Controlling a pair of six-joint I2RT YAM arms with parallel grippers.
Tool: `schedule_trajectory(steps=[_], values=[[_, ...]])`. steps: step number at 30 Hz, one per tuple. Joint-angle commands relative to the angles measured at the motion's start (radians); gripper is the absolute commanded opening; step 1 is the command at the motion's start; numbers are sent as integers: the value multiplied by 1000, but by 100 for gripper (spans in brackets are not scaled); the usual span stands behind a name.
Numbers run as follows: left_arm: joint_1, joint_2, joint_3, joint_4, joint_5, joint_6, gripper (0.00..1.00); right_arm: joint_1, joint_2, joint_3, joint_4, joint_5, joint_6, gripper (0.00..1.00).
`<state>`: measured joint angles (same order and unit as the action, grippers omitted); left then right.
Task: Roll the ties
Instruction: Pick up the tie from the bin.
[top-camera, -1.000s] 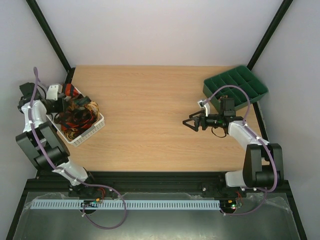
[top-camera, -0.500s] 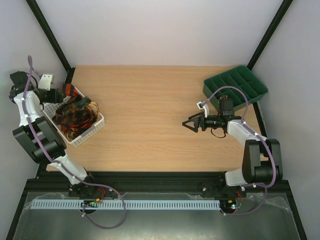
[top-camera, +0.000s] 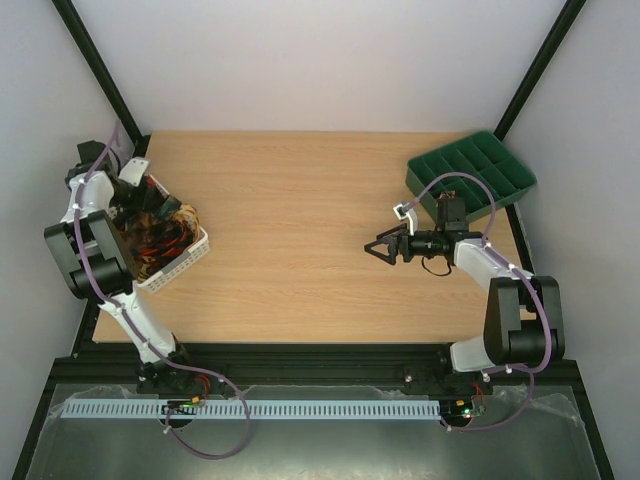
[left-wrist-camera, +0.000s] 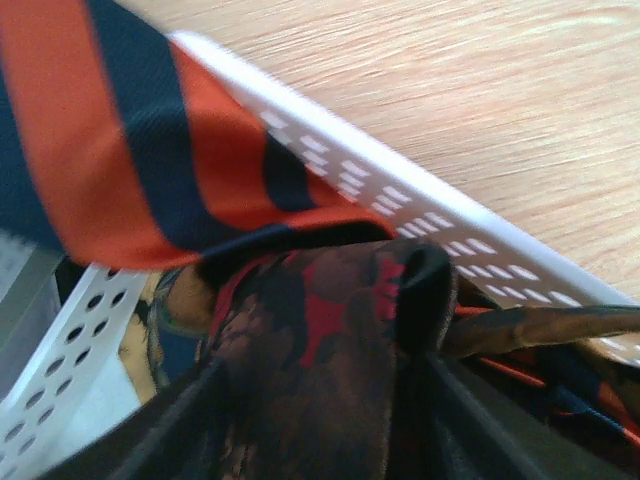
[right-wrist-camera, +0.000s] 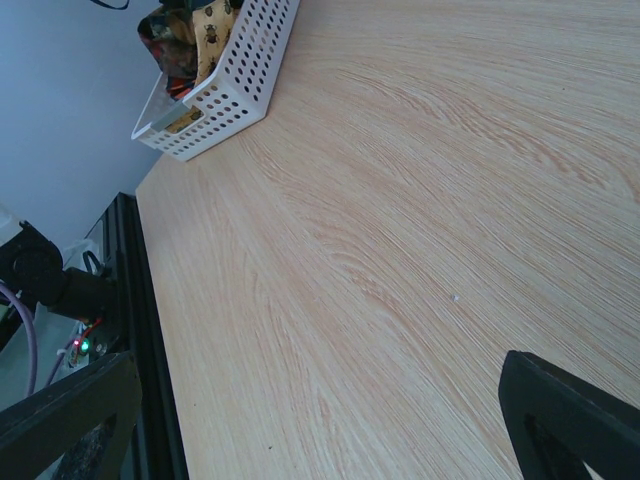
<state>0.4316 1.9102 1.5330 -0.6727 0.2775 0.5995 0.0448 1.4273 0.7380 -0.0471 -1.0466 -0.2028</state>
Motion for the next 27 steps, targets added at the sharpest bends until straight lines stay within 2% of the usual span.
schedule_trajectory(steps=[1,3,4,8,16,21,27], values=[[57,-36,11,18,-50,-38,42,-8,12,21,-33,-30,-23,99],[96,-73,25,47,-16,-66,22,-8,12,21,-31,-32,-21,99],[113,-95,27,65,-1,-81,15,-8,12,21,-31,-33,-20,98],[154,-169,27,107,45,-103,3,-8,13,23,-30,-37,-18,98],[236,-292,71,232,137,-227,2,-9,14,24,-33,-42,-20,99],[315,-323,222,272,222,-369,2,-10,9,27,-33,-47,-11,99],[361,-317,408,276,281,-463,2,-10,2,32,-37,-49,-7,99]])
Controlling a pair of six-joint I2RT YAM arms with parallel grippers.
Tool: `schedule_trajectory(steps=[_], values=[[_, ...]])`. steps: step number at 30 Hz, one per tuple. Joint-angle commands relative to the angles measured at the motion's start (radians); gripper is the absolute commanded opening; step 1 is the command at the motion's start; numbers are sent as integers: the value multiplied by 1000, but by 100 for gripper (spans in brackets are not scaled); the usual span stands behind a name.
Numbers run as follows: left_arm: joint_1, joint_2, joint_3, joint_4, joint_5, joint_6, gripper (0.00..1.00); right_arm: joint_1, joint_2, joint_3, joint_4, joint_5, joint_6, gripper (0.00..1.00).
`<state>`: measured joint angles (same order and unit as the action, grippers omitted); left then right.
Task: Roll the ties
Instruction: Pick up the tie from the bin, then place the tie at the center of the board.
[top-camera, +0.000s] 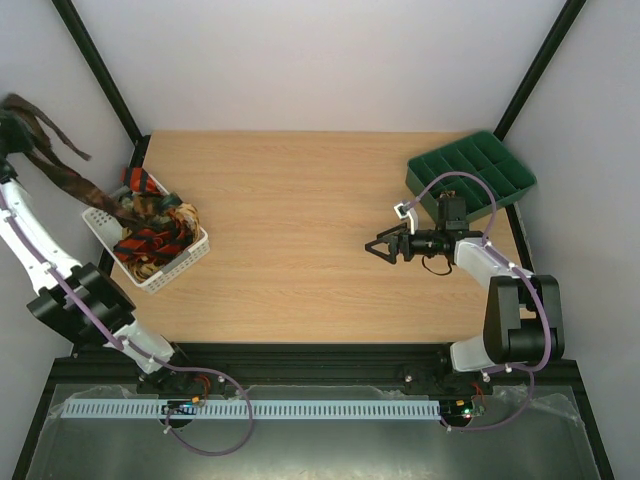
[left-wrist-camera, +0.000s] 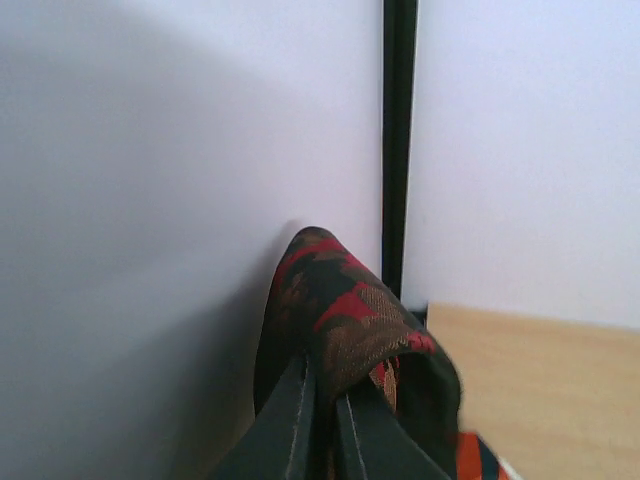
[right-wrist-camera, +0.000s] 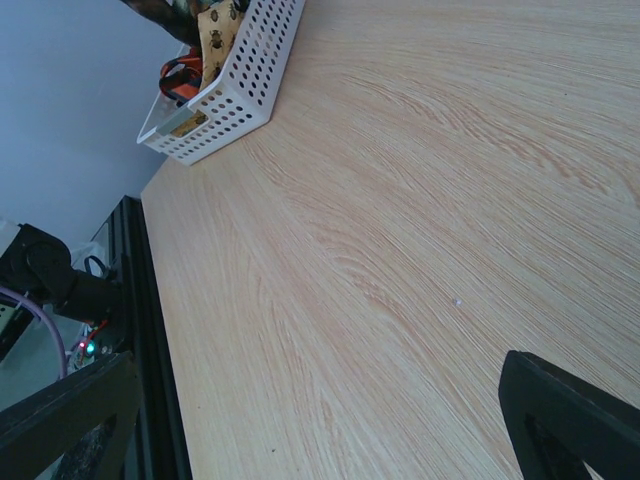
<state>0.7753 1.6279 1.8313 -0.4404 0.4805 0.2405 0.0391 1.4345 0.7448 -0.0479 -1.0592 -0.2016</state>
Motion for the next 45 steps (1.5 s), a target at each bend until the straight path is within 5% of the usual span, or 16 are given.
schedule_trajectory(steps=[1,9,15,21,28,33,41,45], values=[[23,-34,140,49,82,-120,2,-5,-6,26,-36,-34,-9,99],[50,-67,298,264,116,-338,2,-5,-5,41,-39,-25,-5,99],[45,-45,390,483,247,-640,2,-4,-13,59,-38,-2,-1,99],[-72,9,455,615,364,-879,2,-4,-20,66,-31,21,4,99],[-409,-56,397,377,399,-632,2,-6,-32,67,-27,60,8,99],[-651,-147,255,204,301,-391,2,-17,-75,67,-24,110,-7,99],[-927,-192,-9,-84,291,-38,2,-48,-185,79,-43,188,-47,99],[-975,-194,-124,-156,402,39,2,-50,-240,73,-50,225,-67,99]])
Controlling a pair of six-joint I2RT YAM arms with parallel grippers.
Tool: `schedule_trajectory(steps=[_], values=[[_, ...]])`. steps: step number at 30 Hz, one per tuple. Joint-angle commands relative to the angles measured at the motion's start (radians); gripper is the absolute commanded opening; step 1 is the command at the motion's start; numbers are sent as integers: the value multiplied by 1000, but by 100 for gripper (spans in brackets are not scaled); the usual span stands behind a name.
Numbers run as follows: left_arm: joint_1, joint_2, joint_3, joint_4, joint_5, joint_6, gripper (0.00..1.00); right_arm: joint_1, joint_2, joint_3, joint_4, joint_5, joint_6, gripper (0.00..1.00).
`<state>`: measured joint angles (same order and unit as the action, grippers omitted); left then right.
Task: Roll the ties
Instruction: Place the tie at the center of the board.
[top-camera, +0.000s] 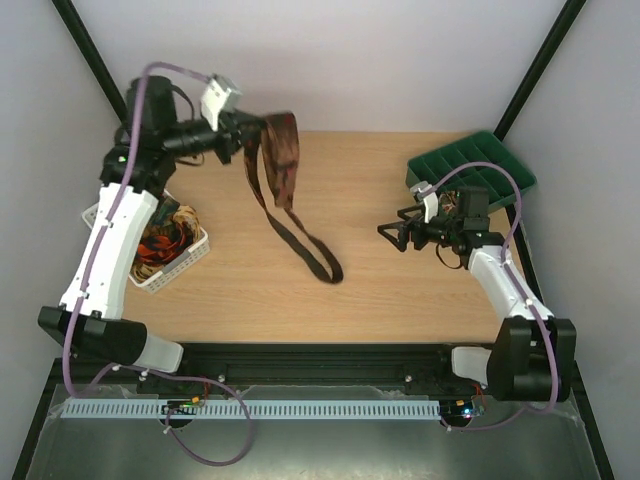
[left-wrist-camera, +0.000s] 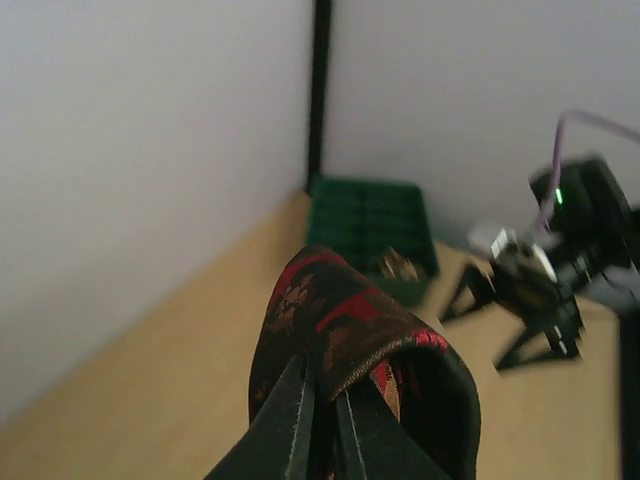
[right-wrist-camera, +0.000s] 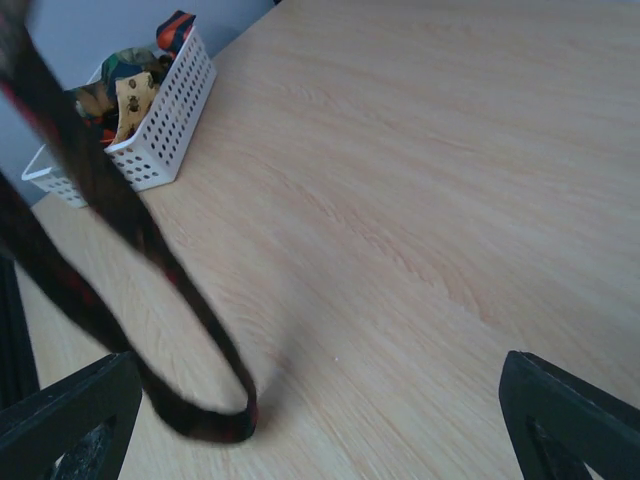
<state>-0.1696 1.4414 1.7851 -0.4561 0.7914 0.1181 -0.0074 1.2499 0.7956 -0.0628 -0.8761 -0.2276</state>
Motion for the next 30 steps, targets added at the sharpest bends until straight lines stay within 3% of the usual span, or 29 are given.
schedule_trajectory(steps=[1,5,10,17,23,27,30], values=[[-43,1,-88,-162,114,183,2,-3,-66,24,-41,49,-47,99],[-154,61,-149,-201,117,241,2,-3,-84,35,-63,72,-45,99],[-300,240,-181,-149,-36,232,2,-14,-57,25,-68,127,-42,99],[-402,642,69,-177,-165,176,3,-42,-32,19,-103,234,-65,100],[-434,819,242,-168,-393,129,41,-45,-76,-19,-100,344,-91,99],[-369,717,131,-104,-522,125,65,-40,-86,-55,-71,337,-94,96],[-300,567,-40,-63,-502,134,73,-17,-57,-60,-34,354,-68,93]])
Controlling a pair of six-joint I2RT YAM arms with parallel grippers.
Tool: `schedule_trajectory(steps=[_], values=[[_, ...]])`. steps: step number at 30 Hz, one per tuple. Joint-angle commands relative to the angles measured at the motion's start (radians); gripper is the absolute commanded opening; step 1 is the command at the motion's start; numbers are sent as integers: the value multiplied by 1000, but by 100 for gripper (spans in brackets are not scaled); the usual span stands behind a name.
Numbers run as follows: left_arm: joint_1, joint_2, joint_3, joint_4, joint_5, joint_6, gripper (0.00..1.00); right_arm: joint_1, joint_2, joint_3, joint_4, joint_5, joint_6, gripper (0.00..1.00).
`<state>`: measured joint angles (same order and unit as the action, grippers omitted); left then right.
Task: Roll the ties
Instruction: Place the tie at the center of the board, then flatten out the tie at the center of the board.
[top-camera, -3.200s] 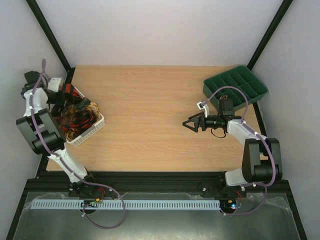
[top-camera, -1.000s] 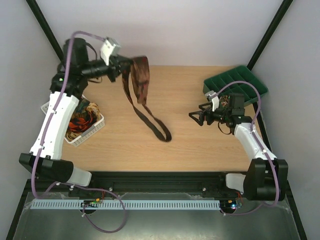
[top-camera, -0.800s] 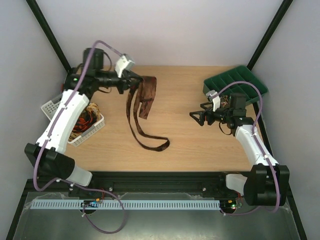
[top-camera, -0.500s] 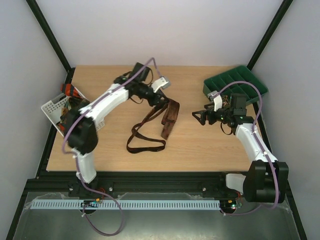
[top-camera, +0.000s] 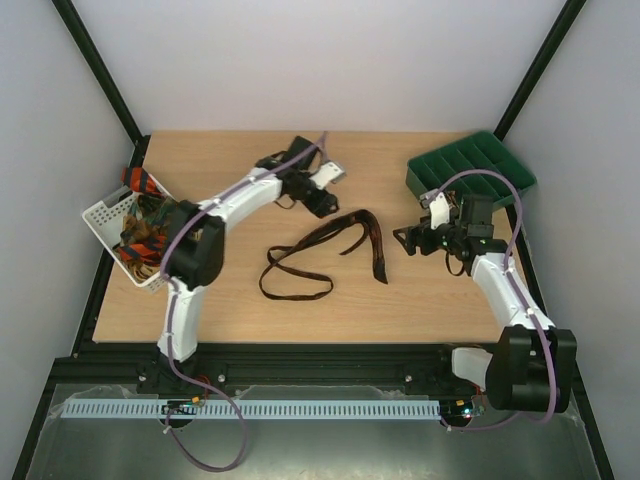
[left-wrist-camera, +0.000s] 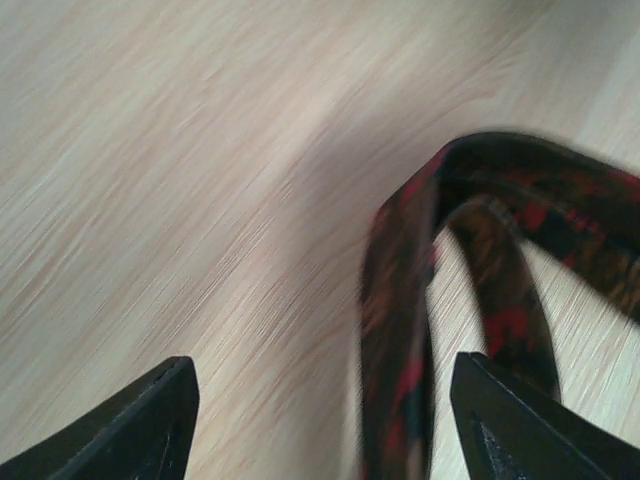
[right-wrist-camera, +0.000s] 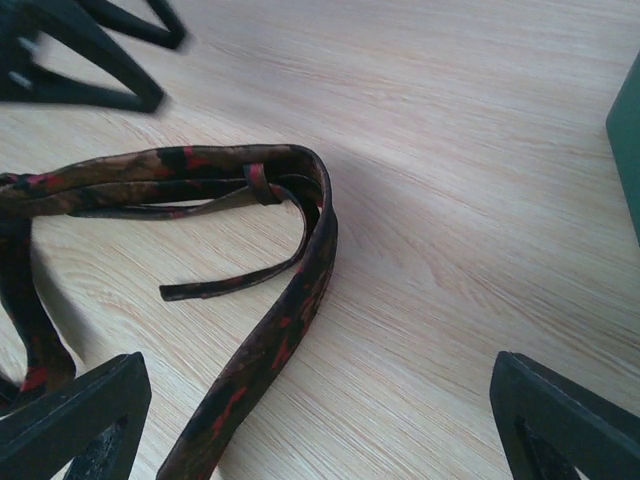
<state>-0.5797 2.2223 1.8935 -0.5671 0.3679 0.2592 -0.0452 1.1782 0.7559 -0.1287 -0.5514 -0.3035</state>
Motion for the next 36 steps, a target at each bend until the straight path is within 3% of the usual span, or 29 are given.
schedule_trajectory(steps=[1,5,11,20,25,29,32,36], values=[[127,-267,-212,59,-72,6,74,35,39,-16,42,45,16,93],[136,-471,-470,61,-31,119,78,135,118,0,107,169,32,92],[73,-669,-772,109,42,223,78,261,272,67,208,349,50,100],[-67,-664,-838,118,12,258,78,371,522,154,289,563,19,99],[-115,-618,-865,163,-13,250,77,379,615,199,288,606,16,98],[-189,-580,-877,196,-67,253,74,380,634,194,279,625,9,75],[-245,-548,-880,213,-113,257,73,380,612,184,226,587,-1,40],[-298,-504,-880,237,-169,264,72,380,559,168,144,553,-28,4]])
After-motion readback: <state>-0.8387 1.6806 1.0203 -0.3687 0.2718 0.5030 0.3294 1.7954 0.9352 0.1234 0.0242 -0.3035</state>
